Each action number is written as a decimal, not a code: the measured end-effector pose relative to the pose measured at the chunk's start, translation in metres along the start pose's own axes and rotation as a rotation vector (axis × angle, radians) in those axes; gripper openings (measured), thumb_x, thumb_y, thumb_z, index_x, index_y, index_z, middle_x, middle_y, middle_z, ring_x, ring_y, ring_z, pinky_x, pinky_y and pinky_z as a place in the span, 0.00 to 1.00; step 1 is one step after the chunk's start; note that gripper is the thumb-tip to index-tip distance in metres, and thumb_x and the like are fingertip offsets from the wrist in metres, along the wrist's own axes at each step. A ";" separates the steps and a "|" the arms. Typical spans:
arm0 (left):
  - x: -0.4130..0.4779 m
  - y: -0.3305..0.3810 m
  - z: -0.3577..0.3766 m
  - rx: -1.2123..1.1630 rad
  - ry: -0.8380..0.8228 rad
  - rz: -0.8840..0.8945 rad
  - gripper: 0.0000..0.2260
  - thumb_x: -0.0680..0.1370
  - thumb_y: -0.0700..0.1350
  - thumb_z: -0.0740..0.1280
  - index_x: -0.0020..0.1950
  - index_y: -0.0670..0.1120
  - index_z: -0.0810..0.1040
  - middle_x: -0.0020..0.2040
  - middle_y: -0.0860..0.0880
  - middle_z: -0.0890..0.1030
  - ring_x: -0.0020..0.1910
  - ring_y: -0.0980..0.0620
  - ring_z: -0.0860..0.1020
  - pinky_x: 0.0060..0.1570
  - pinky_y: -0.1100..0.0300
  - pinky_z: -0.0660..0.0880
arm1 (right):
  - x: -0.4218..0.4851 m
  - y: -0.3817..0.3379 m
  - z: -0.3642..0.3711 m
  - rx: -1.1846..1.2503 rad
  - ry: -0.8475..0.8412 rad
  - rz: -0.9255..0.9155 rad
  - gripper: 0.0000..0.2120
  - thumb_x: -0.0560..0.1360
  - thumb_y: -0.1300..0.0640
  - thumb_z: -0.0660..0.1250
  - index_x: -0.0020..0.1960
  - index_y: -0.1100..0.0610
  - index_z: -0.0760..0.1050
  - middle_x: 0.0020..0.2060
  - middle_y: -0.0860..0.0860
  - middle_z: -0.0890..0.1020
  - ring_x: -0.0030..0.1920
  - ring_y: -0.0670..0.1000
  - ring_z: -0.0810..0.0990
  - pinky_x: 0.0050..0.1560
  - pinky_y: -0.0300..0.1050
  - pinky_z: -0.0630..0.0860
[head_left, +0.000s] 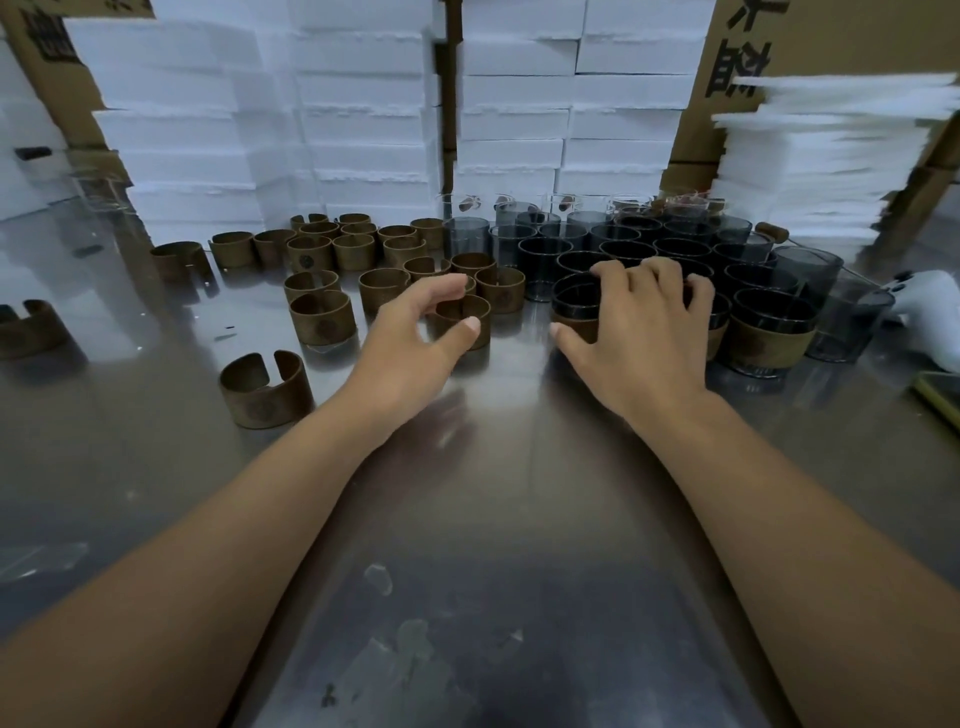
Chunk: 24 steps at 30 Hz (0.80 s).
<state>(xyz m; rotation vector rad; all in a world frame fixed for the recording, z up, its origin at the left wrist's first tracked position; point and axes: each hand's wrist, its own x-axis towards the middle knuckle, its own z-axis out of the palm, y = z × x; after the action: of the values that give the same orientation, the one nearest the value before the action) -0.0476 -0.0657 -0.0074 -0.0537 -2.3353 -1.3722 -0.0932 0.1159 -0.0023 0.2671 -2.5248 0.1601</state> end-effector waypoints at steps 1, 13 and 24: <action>0.000 -0.001 0.001 0.046 -0.020 0.017 0.19 0.78 0.44 0.66 0.68 0.53 0.71 0.66 0.57 0.73 0.67 0.58 0.68 0.68 0.58 0.64 | 0.001 0.001 0.000 -0.020 -0.021 0.021 0.30 0.76 0.40 0.62 0.70 0.56 0.64 0.64 0.57 0.74 0.73 0.57 0.57 0.71 0.59 0.49; 0.003 -0.012 0.003 0.226 -0.078 -0.027 0.20 0.78 0.43 0.66 0.70 0.51 0.70 0.69 0.50 0.71 0.72 0.51 0.62 0.67 0.58 0.59 | 0.001 0.003 -0.001 -0.074 -0.071 0.117 0.28 0.77 0.43 0.60 0.70 0.58 0.65 0.66 0.58 0.73 0.76 0.58 0.54 0.71 0.67 0.42; 0.004 -0.011 0.000 0.256 0.095 -0.067 0.15 0.78 0.40 0.66 0.65 0.48 0.75 0.62 0.50 0.77 0.68 0.50 0.67 0.59 0.63 0.61 | 0.002 0.000 0.000 0.050 0.082 -0.148 0.25 0.74 0.67 0.63 0.71 0.59 0.66 0.66 0.58 0.72 0.73 0.57 0.60 0.72 0.60 0.50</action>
<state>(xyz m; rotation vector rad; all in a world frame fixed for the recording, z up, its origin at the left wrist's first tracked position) -0.0540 -0.0723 -0.0142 0.1636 -2.4305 -1.0692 -0.0943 0.1154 -0.0014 0.4568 -2.4118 0.1714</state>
